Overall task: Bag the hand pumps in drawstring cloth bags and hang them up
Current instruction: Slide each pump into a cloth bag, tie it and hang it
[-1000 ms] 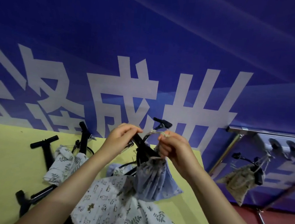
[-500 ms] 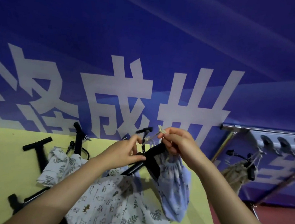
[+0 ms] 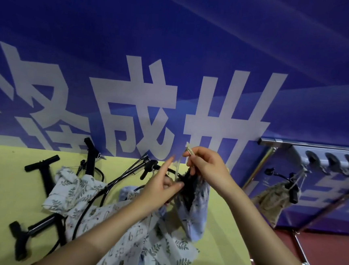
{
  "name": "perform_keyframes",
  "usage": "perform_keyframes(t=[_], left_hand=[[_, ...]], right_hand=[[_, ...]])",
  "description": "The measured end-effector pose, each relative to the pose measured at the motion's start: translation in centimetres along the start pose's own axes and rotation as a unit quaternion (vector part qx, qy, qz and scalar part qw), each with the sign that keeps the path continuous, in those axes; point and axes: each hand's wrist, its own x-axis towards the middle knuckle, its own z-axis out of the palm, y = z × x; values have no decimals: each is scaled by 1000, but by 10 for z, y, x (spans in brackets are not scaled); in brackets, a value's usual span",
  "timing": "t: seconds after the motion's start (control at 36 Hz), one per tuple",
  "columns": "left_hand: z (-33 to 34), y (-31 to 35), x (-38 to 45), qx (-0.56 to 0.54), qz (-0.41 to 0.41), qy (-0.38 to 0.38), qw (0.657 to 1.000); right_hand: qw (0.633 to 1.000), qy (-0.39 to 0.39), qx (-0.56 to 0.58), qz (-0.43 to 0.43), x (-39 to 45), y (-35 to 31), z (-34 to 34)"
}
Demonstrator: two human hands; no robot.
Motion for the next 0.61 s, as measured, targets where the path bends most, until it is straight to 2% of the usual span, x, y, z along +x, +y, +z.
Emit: perform_keyframes(t=[0.14, 0.22, 0.33, 0.42, 0.47, 0.61], left_hand=[[9, 24, 6, -162, -81, 97, 979], [11, 33, 9, -220, -110, 112, 963], [12, 38, 6, -211, -110, 117, 964], [5, 36, 5, -207, -129, 139, 960], [1, 35, 3, -203, -139, 134, 960], [1, 39, -3, -189, -124, 101, 969]], right_hand=[[996, -12, -86, -28, -3, -7, 2], [995, -12, -89, -45, -5, -6, 4], [997, -12, -50, -66, -3, -8, -3], [997, 43, -1, -71, 4, -7, -20], [995, 75, 2, -61, 7, -3, -31], [995, 94, 29, -8, 10, 14, -32]])
